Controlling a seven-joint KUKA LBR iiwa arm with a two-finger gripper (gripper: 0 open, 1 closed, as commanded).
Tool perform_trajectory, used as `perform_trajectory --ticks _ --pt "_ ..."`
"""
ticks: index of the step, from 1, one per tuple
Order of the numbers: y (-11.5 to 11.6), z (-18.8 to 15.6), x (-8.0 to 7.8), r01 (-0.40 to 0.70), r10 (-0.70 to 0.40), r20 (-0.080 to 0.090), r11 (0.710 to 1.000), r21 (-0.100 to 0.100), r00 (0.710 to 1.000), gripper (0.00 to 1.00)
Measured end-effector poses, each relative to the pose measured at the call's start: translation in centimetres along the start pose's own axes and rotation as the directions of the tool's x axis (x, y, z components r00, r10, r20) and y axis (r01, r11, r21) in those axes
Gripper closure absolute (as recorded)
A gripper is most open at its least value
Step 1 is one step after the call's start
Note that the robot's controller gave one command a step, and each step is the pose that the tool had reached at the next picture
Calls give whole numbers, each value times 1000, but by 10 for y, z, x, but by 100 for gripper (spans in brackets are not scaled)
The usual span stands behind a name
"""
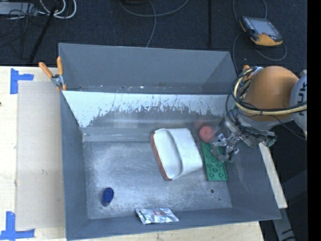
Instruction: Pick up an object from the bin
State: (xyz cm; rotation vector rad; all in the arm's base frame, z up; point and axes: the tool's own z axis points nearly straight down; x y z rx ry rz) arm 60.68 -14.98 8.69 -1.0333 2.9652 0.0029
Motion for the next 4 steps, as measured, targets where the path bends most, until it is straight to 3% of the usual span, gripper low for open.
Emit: perform_trajectory --ticks 1,2,3,4 --pt "1 0 -1 -2 2 2 1000 -2 1000 0" --pt "2 15 -6 85 -85 7 996 -9 996 0" --pt "0 13 -5 85 -85 7 996 -6 996 100" --pt "18 -144 1 59 -59 4 998 7 998 100"
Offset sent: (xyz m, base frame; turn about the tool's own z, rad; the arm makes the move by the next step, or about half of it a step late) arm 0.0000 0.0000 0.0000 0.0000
